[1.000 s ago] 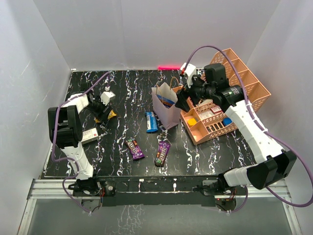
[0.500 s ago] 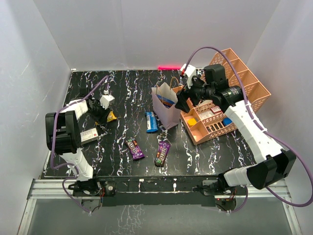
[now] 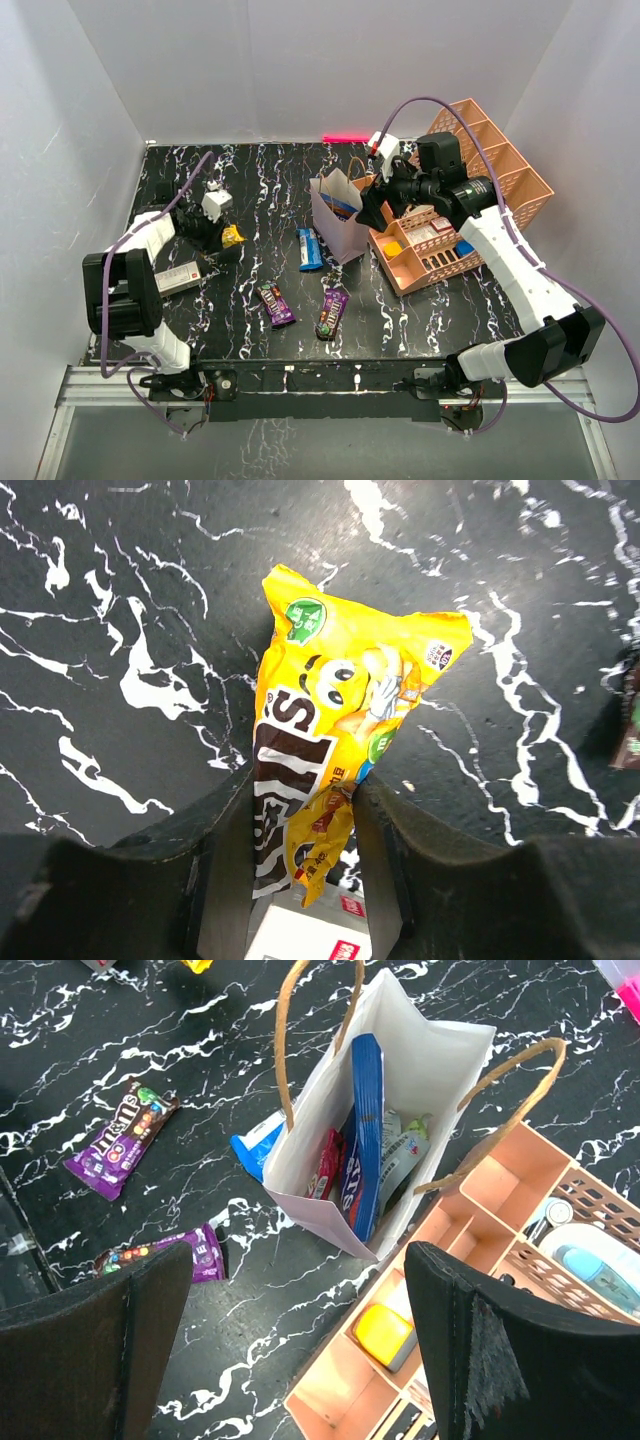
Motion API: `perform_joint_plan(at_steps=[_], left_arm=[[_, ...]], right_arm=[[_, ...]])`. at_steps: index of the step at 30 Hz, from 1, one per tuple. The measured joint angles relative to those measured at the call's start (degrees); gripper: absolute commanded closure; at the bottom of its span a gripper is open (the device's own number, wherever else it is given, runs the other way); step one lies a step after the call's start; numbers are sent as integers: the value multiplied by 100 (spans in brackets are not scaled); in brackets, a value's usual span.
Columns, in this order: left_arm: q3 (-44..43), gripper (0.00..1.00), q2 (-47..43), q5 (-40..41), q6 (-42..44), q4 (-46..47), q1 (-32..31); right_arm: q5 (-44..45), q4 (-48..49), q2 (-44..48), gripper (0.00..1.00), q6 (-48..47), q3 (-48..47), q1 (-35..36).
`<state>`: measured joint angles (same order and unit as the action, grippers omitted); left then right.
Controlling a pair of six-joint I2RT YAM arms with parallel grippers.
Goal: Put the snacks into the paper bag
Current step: Pick up the snack from the center of the board.
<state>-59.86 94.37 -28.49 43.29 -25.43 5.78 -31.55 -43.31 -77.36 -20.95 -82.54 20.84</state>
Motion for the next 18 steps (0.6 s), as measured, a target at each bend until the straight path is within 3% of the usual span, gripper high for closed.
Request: perform_joint_plan(at_steps=[5, 10, 18], left_arm=[[0, 63, -291, -420, -280, -125, 0], [-2, 63, -809, -852, -682, -258, -50], [-264, 62, -1871, -1296, -1187, -407, -260]], right_arm=[[-299, 15, -52, 11, 42, -85, 4], [-601, 94, -476, 11, 212, -767, 114], [-911, 734, -1121, 11, 846, -1624, 894]])
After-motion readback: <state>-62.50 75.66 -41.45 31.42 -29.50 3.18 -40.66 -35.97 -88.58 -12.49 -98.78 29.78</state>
